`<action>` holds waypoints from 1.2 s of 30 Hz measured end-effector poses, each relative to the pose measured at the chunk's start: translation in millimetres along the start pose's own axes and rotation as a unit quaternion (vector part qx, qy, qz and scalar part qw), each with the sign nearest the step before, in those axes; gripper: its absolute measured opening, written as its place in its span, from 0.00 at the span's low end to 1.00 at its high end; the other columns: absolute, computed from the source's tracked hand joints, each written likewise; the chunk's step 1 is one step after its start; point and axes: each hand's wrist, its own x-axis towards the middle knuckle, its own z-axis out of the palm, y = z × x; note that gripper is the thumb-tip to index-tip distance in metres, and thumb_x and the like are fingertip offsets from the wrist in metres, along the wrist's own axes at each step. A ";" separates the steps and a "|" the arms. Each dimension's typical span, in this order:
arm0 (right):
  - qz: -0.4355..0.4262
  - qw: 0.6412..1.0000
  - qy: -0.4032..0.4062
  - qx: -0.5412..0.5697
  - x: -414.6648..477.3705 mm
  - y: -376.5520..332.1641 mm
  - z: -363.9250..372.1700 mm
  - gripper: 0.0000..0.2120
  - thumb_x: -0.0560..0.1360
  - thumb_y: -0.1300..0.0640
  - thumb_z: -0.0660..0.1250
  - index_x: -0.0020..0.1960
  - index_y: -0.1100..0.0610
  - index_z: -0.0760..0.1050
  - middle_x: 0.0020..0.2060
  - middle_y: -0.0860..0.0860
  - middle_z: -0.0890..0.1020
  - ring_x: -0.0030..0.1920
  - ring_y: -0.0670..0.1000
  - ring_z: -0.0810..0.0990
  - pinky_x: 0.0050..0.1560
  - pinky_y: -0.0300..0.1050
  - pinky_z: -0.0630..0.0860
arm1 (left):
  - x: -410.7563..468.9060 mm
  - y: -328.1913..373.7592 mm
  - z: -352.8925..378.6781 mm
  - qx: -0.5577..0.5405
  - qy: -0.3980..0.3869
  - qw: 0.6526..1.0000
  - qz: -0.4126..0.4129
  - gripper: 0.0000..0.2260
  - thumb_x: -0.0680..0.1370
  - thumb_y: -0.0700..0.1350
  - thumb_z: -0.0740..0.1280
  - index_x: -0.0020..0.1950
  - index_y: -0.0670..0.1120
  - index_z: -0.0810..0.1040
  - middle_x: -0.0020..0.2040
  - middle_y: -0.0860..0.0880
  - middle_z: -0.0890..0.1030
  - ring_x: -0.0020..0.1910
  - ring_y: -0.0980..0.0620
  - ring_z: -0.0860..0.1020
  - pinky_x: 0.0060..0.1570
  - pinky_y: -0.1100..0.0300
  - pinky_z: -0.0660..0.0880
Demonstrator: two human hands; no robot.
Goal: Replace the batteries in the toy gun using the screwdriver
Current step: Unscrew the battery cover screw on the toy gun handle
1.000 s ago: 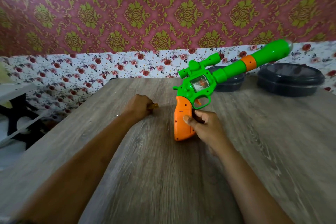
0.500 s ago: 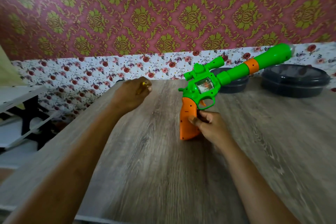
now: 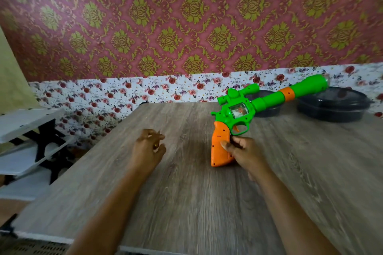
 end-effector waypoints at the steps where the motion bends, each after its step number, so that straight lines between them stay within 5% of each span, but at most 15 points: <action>1: -0.001 1.000 -0.001 0.000 0.4 0.9 0.0 0.13 0.73 0.59 0.68 0.56 0.61 0.78 0.48 0.52 0.81 0.48 0.48 0.79 0.54 0.45 0.74 | -0.8 -0.7 2.1 0.008 -0.012 1.000 0.001 0.12 0.76 0.39 0.67 0.59 0.42 0.80 0.61 0.44 0.73 0.39 0.56 0.73 0.47 0.67 0.68; 8: -0.004 1.000 -0.013 0.010 1.3 4.0 -0.5 0.15 0.73 0.58 0.68 0.58 0.60 0.77 0.51 0.54 0.82 0.50 0.49 0.79 0.56 0.45 0.75 | -0.1 -8.3 17.7 0.068 -0.120 0.990 0.019 0.11 0.78 0.40 0.62 0.57 0.41 0.81 0.62 0.43 0.73 0.52 0.47 0.77 0.54 0.62 0.70; 17: 0.000 0.999 -0.017 0.029 2.5 5.4 -0.5 0.15 0.73 0.59 0.68 0.59 0.61 0.77 0.51 0.52 0.81 0.51 0.49 0.79 0.56 0.43 0.74 | -1.7 -10.2 8.9 0.043 -0.101 0.994 0.012 0.10 0.76 0.38 0.65 0.55 0.43 0.81 0.58 0.45 0.78 0.53 0.47 0.77 0.54 0.56 0.74; 24: 0.018 0.995 -0.029 0.097 1.8 0.2 0.6 0.13 0.72 0.62 0.69 0.56 0.58 0.78 0.48 0.53 0.82 0.46 0.47 0.79 0.50 0.38 0.75 | -15.2 49.7 1.8 -0.091 -0.027 0.995 -0.025 0.11 0.76 0.40 0.67 0.57 0.46 0.81 0.54 0.49 0.82 0.50 0.52 0.80 0.47 0.69 0.73; 28: 0.028 0.993 -0.031 0.112 -3.9 -4.6 -1.3 0.14 0.71 0.63 0.70 0.56 0.58 0.78 0.47 0.54 0.82 0.44 0.47 0.79 0.48 0.37 0.74 | -19.2 89.6 17.3 -0.330 -0.232 0.909 -0.102 0.27 0.69 0.44 0.76 0.66 0.49 0.71 0.55 0.48 0.79 0.55 0.51 0.78 0.54 0.58 0.77; 31: 0.037 0.992 -0.037 0.112 -11.0 -5.3 -5.9 0.16 0.70 0.63 0.70 0.58 0.61 0.78 0.47 0.55 0.82 0.44 0.48 0.79 0.48 0.40 0.75 | -17.4 98.1 24.0 -0.396 -0.254 0.877 -0.102 0.23 0.71 0.38 0.73 0.64 0.47 0.72 0.54 0.45 0.80 0.51 0.51 0.80 0.47 0.60 0.80; 36: 0.076 0.985 -0.075 0.138 -19.1 -3.1 -12.0 0.13 0.72 0.59 0.68 0.57 0.59 0.78 0.51 0.54 0.82 0.54 0.53 0.79 0.62 0.51 0.73 | -22.2 93.1 30.7 -0.428 -0.252 0.863 -0.097 0.19 0.72 0.33 0.71 0.62 0.40 0.73 0.51 0.43 0.80 0.45 0.53 0.80 0.43 0.62 0.80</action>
